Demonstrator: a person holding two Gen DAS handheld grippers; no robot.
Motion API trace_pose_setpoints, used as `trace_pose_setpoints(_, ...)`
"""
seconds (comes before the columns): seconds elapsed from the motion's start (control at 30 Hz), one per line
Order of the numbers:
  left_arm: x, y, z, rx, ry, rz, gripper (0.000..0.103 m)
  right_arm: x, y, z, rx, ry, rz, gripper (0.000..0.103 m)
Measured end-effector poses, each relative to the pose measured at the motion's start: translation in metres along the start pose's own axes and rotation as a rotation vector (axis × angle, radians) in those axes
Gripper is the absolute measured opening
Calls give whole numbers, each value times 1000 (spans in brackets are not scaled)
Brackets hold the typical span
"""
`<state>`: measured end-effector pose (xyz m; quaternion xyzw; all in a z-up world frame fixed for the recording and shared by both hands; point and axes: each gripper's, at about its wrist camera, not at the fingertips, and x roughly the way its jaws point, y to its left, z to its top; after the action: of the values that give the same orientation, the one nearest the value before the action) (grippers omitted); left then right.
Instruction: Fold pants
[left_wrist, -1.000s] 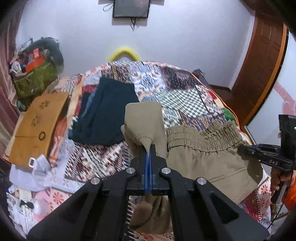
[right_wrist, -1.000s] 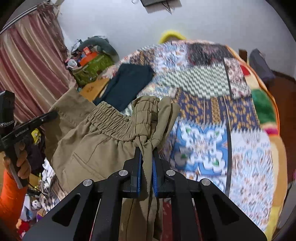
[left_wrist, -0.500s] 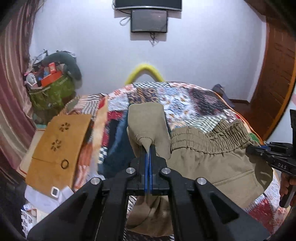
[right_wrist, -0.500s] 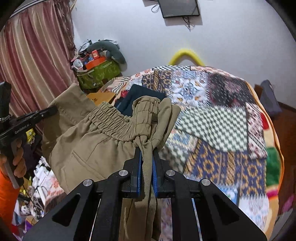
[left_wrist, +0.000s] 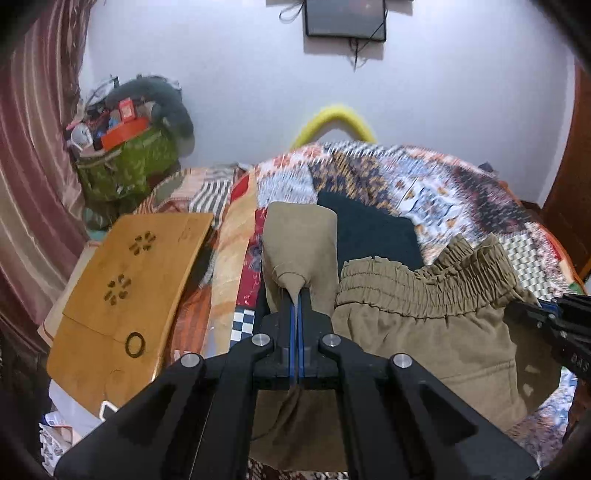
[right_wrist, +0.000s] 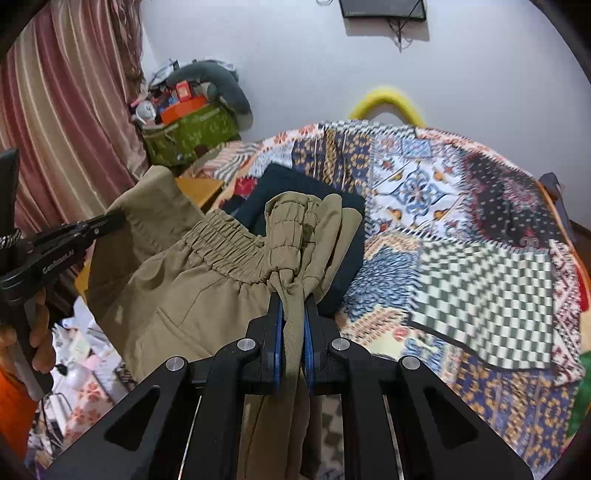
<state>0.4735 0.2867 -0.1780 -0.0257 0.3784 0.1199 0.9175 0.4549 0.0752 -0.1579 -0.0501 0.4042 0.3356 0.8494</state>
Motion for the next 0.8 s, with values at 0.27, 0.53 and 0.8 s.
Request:
trace_pose_setpoints(0.27,77,24,-28,-45,146,21,1,43,-15,-25,17,90,-41,12)
trace_pose_setpoints(0.53,48,23,-42,-24,154,-20,21,17,-3,-29,-19,92,-80,23)
trace_pose_setpoints(0.8,-72,14,-39,-21,29,-104,24,-99,26,-21,-30,-104,-24,24)
